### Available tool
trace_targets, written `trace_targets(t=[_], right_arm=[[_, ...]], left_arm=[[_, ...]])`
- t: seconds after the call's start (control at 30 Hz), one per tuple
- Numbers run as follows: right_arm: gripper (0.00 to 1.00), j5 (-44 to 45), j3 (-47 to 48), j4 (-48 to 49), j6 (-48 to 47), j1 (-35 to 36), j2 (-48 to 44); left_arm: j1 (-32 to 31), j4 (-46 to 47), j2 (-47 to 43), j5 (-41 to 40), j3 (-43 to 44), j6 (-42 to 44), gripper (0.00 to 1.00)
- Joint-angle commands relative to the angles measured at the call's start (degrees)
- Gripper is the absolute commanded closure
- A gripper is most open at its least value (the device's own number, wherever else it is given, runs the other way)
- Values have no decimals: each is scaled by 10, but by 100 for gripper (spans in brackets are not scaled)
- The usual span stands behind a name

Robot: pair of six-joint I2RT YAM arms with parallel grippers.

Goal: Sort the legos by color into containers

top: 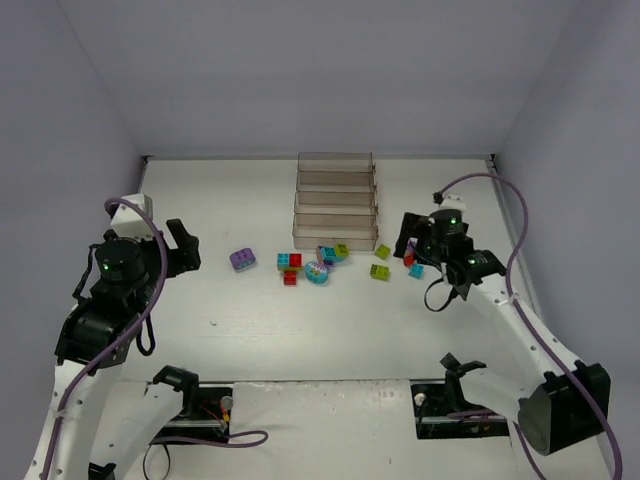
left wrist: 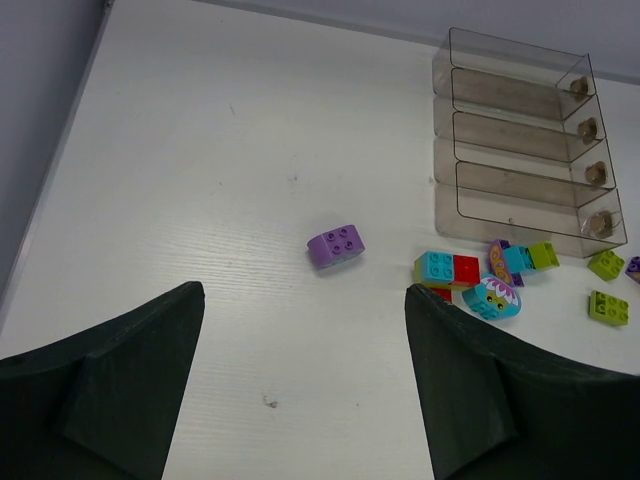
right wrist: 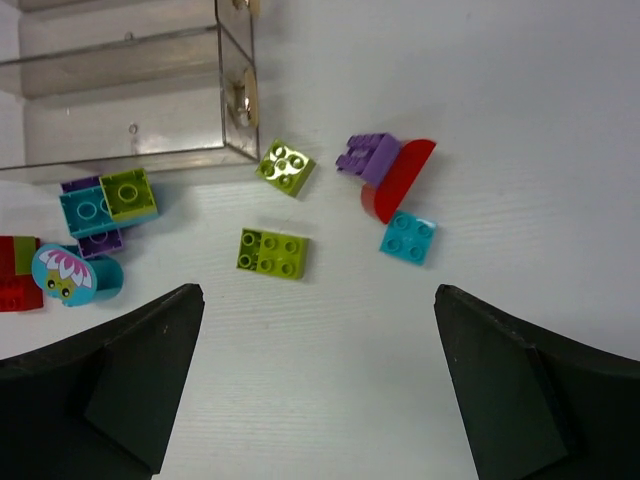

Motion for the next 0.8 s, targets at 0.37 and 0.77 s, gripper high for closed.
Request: trace_targets(t=[0.37,0.77], right_arm=[[21,132,38,29,190,139,217],[23,140,67,81,210,141,349]], left_arm=[[-2,7,4,-1,-7,-30,25],[-9,14,11,9,-22,-48,25]])
